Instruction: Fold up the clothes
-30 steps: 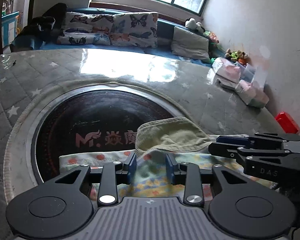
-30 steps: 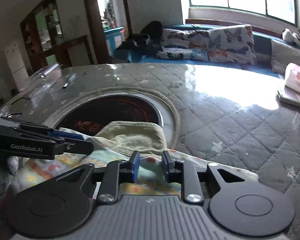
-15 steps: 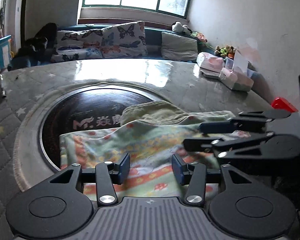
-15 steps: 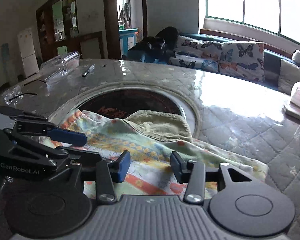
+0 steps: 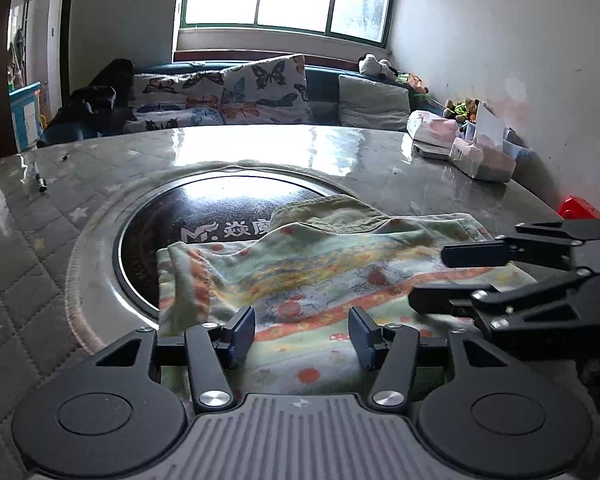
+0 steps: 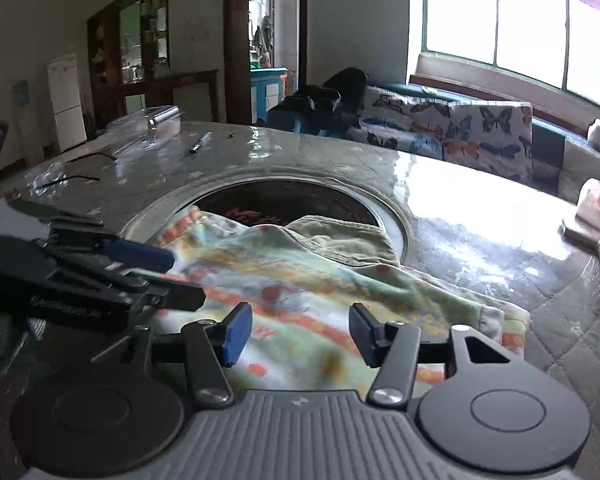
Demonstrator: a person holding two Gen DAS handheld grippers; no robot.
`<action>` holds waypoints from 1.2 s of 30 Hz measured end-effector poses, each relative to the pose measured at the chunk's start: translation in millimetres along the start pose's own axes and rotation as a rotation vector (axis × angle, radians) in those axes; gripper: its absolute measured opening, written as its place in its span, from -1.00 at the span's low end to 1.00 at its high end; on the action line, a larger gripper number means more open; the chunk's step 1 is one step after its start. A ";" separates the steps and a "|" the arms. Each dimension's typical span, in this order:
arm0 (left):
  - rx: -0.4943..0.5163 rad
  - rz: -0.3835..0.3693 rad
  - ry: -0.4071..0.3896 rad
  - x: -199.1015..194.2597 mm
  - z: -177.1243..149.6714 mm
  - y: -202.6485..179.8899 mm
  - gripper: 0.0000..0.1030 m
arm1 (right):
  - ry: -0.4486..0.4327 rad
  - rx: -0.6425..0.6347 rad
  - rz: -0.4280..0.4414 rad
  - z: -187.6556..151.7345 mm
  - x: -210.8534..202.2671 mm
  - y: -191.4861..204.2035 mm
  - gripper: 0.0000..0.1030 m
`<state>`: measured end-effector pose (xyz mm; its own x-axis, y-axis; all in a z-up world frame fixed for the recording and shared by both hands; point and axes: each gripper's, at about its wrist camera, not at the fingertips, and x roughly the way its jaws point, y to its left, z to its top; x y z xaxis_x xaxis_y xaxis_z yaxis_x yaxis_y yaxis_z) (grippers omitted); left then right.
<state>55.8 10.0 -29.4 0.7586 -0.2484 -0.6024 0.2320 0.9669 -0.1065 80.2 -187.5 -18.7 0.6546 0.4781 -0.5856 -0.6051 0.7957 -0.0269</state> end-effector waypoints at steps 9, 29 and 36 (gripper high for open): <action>0.055 0.036 -0.030 -9.9 -10.6 -4.6 0.13 | 0.000 -0.027 -0.028 -13.5 -9.6 9.1 0.24; 0.033 0.085 -0.032 -20.2 -26.7 7.4 0.45 | 0.033 0.075 -0.104 -43.2 -35.2 -20.3 0.26; 0.011 0.093 -0.027 -23.4 -27.7 11.5 0.50 | 0.016 0.106 -0.129 -48.9 -46.9 -30.7 0.26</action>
<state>23.8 28.6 -38.4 0.7935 -0.1591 -0.5875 0.1663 0.9852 -0.0421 45.9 -252.5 -30.1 0.7160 0.3643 -0.5955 -0.4648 0.8853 -0.0172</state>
